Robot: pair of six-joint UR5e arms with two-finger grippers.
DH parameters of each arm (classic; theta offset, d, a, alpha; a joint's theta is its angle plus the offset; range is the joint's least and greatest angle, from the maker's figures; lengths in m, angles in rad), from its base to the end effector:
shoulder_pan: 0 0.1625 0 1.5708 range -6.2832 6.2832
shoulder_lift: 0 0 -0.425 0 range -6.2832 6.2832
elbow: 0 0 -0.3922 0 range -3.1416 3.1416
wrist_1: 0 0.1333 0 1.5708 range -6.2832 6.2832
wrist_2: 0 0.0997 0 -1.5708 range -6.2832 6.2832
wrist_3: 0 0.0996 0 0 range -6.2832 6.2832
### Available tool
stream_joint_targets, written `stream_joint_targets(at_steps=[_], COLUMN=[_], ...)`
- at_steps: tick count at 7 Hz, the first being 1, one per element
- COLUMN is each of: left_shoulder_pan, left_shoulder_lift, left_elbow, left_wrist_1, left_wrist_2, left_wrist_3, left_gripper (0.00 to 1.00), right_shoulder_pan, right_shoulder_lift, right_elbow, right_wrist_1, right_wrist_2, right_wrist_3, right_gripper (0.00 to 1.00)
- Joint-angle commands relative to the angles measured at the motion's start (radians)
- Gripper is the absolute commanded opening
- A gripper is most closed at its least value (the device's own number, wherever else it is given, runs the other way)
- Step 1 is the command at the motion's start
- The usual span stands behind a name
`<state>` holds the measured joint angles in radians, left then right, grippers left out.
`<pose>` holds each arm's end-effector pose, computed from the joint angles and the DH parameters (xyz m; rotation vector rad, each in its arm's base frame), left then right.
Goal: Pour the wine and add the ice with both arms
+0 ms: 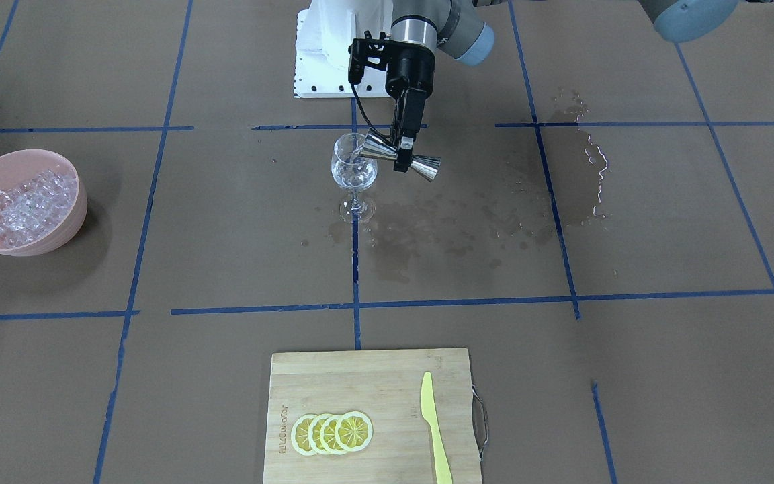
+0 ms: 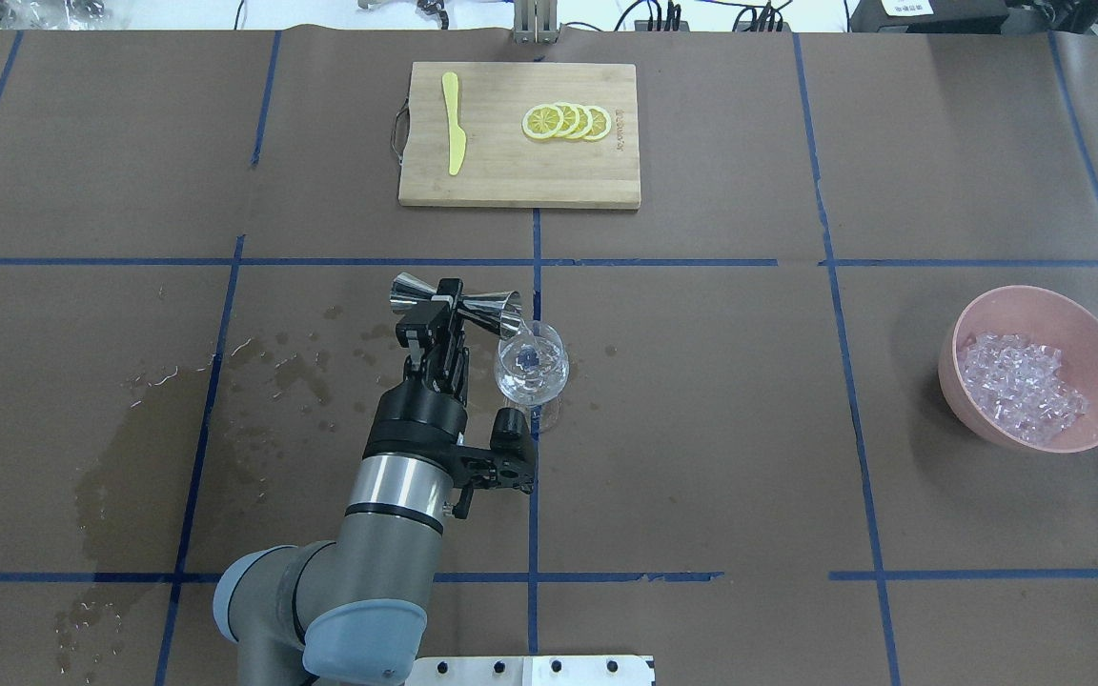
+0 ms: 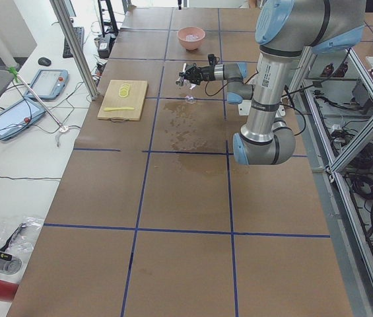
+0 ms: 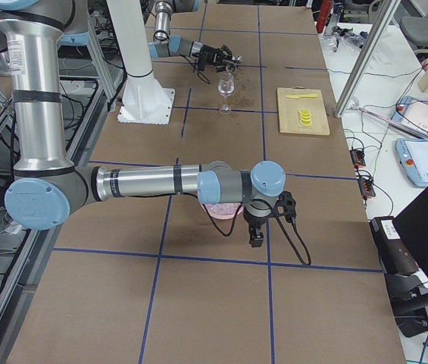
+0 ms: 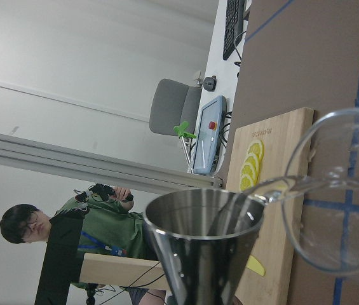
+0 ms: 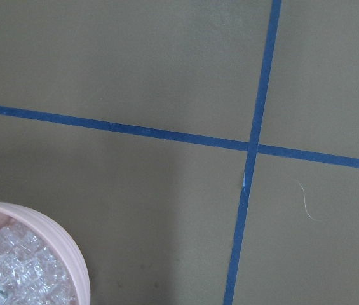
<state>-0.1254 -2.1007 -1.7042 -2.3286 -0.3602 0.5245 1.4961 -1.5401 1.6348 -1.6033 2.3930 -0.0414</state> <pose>0.5406 -0.2964 0.1944 1.5247 -0.3358 0.7127 0.0223 -0.5103 0.6117 0.0450 -0.8234 -0.1350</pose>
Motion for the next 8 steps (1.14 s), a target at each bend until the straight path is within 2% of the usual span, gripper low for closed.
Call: stream_joint_targets(at_steps=[1, 5, 6, 8], left_shoulder_pan=[0.000, 0.001, 0.000, -0.014], left_shoulder_lift=[-0.007, -0.010, 0.002, 0.036], left_elbow=[-0.005, -0.009, -0.002, -0.002], left_wrist_1=[0.000, -0.012, -0.049, -0.234], left_wrist_2=[0.004, 0.006, 0.006, 0.006], left_wrist_3=[0.124, 0.181, 0.099, 0.037], left_gripper=[0.00, 0.00, 0.00, 0.00], right_shoulder_pan=[-0.001, -0.001, -0.001, -0.001], right_shoulder_lift=[0.000, 0.000, 0.002, 0.002], right_elbow=[-0.001, -0.007, -0.009, -0.006], right_wrist_1=[0.000, 0.000, 0.000, 0.002], right_wrist_2=[0.000, 0.000, 0.000, 0.000], right_wrist_3=[0.000, 0.000, 0.000, 0.000], right_gripper=[1.00, 1.00, 1.00, 1.00])
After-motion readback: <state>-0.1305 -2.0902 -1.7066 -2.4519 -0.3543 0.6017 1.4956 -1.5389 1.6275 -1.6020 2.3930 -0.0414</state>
